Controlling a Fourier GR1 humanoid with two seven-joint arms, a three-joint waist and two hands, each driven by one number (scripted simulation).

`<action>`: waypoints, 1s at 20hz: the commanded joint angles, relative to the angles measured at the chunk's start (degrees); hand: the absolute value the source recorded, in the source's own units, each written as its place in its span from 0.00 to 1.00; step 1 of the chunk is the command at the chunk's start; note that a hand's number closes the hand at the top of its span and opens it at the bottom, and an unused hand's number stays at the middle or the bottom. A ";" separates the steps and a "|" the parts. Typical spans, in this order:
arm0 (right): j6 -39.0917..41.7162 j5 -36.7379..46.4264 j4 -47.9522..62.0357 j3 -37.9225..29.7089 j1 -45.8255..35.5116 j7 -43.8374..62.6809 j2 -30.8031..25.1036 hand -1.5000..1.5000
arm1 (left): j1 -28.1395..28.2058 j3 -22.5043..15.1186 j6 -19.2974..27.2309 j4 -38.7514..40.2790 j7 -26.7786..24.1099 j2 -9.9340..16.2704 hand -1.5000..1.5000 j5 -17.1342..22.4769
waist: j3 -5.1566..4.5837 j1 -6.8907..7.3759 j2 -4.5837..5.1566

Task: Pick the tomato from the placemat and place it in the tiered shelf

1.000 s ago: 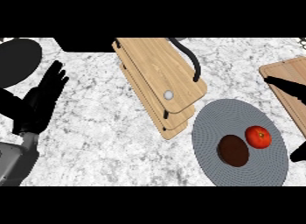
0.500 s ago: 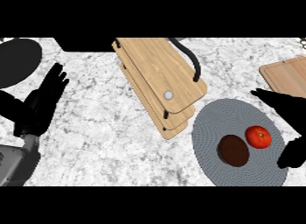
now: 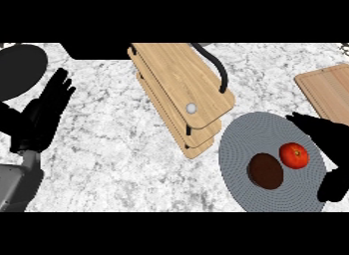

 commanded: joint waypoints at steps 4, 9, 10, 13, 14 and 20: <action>1.91 5.16 -0.74 -2.42 2.77 -0.28 5.07 0.00 | 2.84 0.60 -0.51 -3.88 2.37 -3.03 0.50 -4.35 | 0.00 0.09 -0.02; 0.42 9.63 4.15 -4.26 2.33 -6.66 7.25 0.00 | -1.53 3.18 -3.06 1.26 1.72 -4.92 0.50 -6.31 | 0.00 -0.08 0.05; -2.90 12.08 8.24 -3.97 2.66 -10.70 6.74 0.00 | 1.01 3.23 -2.98 -1.74 2.17 -4.22 0.50 -6.65 | 0.01 0.09 0.05; -2.89 15.14 9.77 -1.41 -0.64 -6.05 12.25 0.00 | -0.41 5.79 -5.17 -2.13 3.80 -3.31 0.50 -5.04 | 0.01 0.26 0.05; -2.71 13.77 12.41 -4.31 -0.22 -12.14 8.83 0.00 | 2.63 4.40 -5.30 3.04 -3.70 -7.01 0.50 -6.64 | 0.00 0.13 0.10; -5.89 19.44 15.89 -3.62 2.22 -13.22 14.16 0.00 | 1.34 7.37 -7.00 -1.96 3.85 -5.97 0.50 -7.08 | 0.01 0.07 0.03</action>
